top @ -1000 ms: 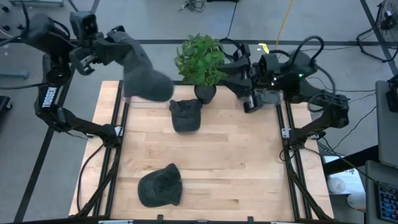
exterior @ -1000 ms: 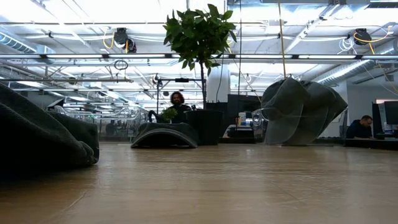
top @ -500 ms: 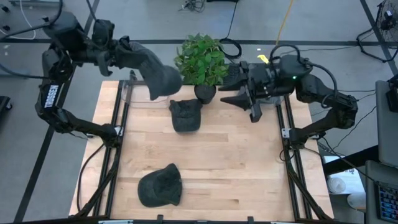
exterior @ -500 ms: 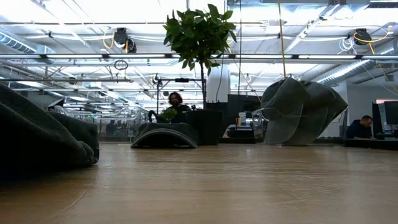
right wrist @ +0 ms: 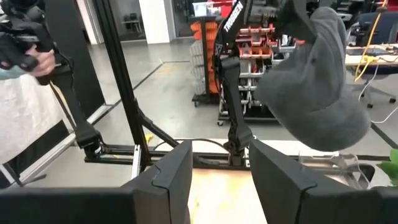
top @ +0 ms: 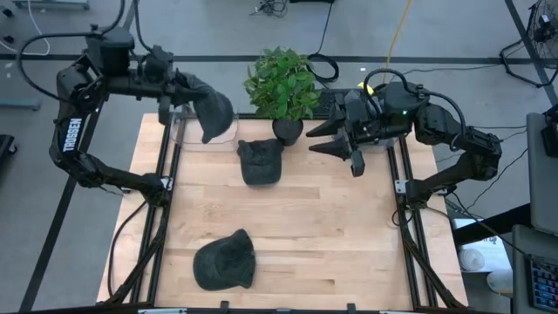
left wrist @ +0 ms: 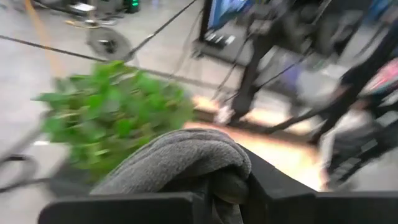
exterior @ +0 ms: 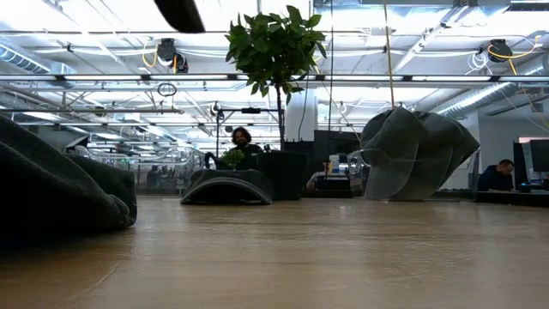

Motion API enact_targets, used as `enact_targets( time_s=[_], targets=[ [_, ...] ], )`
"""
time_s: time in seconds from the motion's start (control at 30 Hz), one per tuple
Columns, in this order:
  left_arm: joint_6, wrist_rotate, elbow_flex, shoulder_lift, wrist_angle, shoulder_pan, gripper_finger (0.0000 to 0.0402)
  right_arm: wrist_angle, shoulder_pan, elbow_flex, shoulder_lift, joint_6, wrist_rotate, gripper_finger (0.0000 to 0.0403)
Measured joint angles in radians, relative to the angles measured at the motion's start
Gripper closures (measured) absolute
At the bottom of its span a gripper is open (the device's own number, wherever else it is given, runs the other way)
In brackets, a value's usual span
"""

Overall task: Pick & Place hat
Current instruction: Put the top right black cap into the left transparent bin

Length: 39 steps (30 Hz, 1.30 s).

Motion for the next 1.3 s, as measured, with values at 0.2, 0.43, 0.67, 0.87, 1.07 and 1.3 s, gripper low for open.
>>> enact_targets(
  time_s=[0.2,0.43,0.67,0.87,1.07,1.3],
  targets=[
    [0.332,-0.144,0.0,0.0,-0.145,0.005,0.0355,0.0,0.0,0.0,0.0,0.004,0.0,0.0257],
    [0.591,-0.391,0.0,0.007,-0.331,0.005,0.0355,-0.001,0.0,0.0,0.0,0.002,0.0,0.0257],
    [0.766,-0.53,-0.028,0.041,-0.405,0.064,0.0355,0.0,0.0,0.0,0.0,-0.02,0.0,0.0255],
    [0.78,-0.616,-0.048,0.091,-0.402,0.146,0.0355,-0.001,0.0,0.0,0.0,-0.027,-0.001,0.0255],
    [0.72,-0.739,-0.048,0.149,-0.402,0.199,0.0355,-0.002,0.0,0.0,0.0,-0.027,-0.001,0.0253],
    [0.423,-0.735,-0.048,0.191,-0.402,0.253,0.0355,-0.053,0.0,0.0,0.0,-0.059,-0.001,0.0258]
  ],
)
